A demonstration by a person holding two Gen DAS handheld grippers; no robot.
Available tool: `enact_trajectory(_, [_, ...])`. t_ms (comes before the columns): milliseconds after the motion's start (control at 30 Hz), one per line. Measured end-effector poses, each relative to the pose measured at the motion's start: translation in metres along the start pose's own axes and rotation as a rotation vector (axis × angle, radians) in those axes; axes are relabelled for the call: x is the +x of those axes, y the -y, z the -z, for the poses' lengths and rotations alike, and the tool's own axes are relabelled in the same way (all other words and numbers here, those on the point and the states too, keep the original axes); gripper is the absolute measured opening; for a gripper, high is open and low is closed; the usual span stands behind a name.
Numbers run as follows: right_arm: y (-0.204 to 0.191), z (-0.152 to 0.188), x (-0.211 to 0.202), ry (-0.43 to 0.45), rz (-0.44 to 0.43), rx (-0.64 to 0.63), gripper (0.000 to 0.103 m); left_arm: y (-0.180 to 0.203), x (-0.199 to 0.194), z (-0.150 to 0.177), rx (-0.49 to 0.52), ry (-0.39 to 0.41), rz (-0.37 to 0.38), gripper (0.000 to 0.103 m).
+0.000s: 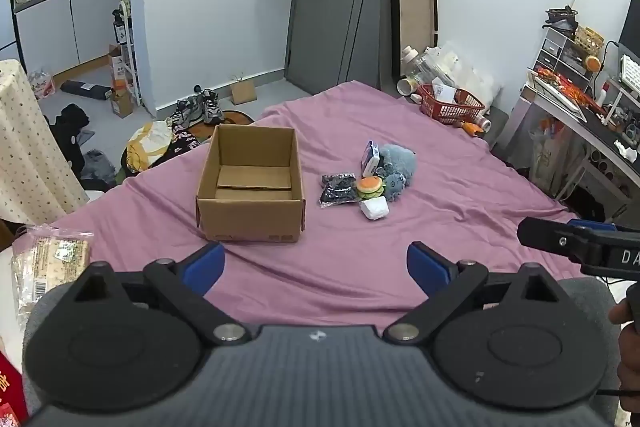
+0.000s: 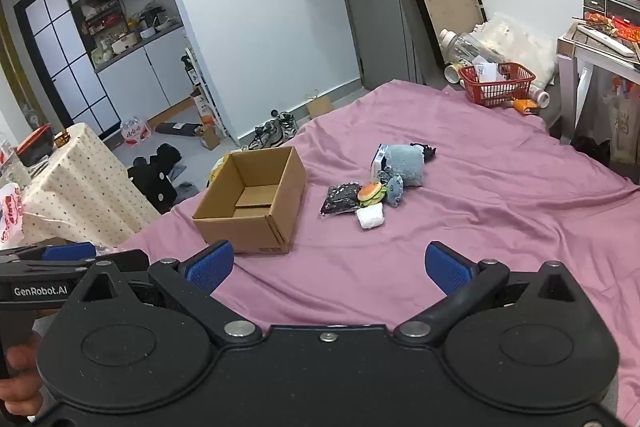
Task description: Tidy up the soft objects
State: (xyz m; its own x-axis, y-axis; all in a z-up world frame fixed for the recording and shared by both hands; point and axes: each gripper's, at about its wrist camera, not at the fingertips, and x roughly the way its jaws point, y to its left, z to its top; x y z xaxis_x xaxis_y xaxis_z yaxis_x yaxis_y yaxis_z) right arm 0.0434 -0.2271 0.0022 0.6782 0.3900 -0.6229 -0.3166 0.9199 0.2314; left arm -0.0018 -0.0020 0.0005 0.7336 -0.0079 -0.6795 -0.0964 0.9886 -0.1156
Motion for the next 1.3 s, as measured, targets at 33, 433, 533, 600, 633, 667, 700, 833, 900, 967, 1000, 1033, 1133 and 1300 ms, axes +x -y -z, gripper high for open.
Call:
enact_trajectory(33, [0.007, -0.004, 0.001, -0.013, -0.012, 0.021, 0.103, -0.003, 0.001, -0.003, 0.000, 0.000, 0.001, 0.097])
enact_trajectory(433, [0.004, -0.003, 0.000, -0.009, 0.010, -0.014, 0.103, -0.006, -0.007, -0.003, -0.043, 0.011, -0.005, 0.097])
enact_trajectory(533, [0.001, -0.003, -0.002, -0.005, 0.011, -0.020, 0.103, -0.007, -0.011, -0.001, -0.044, 0.017, 0.002, 0.097])
enact_trajectory(600, [-0.002, -0.002, -0.004, -0.005, 0.013, -0.028, 0.103, -0.010, -0.013, -0.001, -0.048, 0.024, 0.002, 0.097])
enact_trajectory(633, [-0.003, -0.002, -0.005, -0.003, 0.016, -0.034, 0.103, -0.011, -0.014, 0.000, -0.053, 0.030, 0.001, 0.097])
enact_trajectory(667, [-0.003, -0.003, -0.005, 0.000, 0.021, -0.040, 0.103, -0.013, -0.015, 0.000, -0.058, 0.034, 0.003, 0.097])
enact_trajectory(700, [-0.005, -0.002, -0.006, 0.003, 0.028, -0.046, 0.103, -0.014, -0.016, 0.000, -0.060, 0.036, 0.006, 0.097])
enact_trajectory(833, [-0.007, -0.002, -0.008, 0.003, 0.029, -0.047, 0.103, -0.014, -0.017, 0.002, -0.055, 0.037, 0.005, 0.097])
enact_trajectory(900, [-0.008, -0.001, -0.008, 0.006, 0.032, -0.047, 0.103, -0.014, -0.016, 0.003, -0.054, 0.037, 0.005, 0.097])
enact_trajectory(967, [-0.007, -0.001, -0.008, 0.003, 0.033, -0.049, 0.103, -0.015, -0.016, 0.004, -0.054, 0.038, 0.005, 0.097])
enact_trajectory(1000, [-0.008, -0.001, -0.008, 0.003, 0.035, -0.050, 0.103, -0.015, -0.016, 0.004, -0.054, 0.038, 0.006, 0.097])
enact_trajectory(1033, [-0.009, 0.000, -0.008, 0.003, 0.035, -0.053, 0.103, -0.015, -0.016, 0.004, -0.054, 0.038, 0.006, 0.097])
enact_trajectory(1133, [-0.011, 0.000, -0.009, 0.004, 0.040, -0.056, 0.103, -0.014, -0.016, 0.005, -0.055, 0.038, 0.006, 0.097])
enact_trajectory(1300, [-0.012, -0.001, -0.009, 0.009, 0.038, -0.058, 0.103, -0.014, -0.018, 0.007, -0.055, 0.043, 0.007, 0.097])
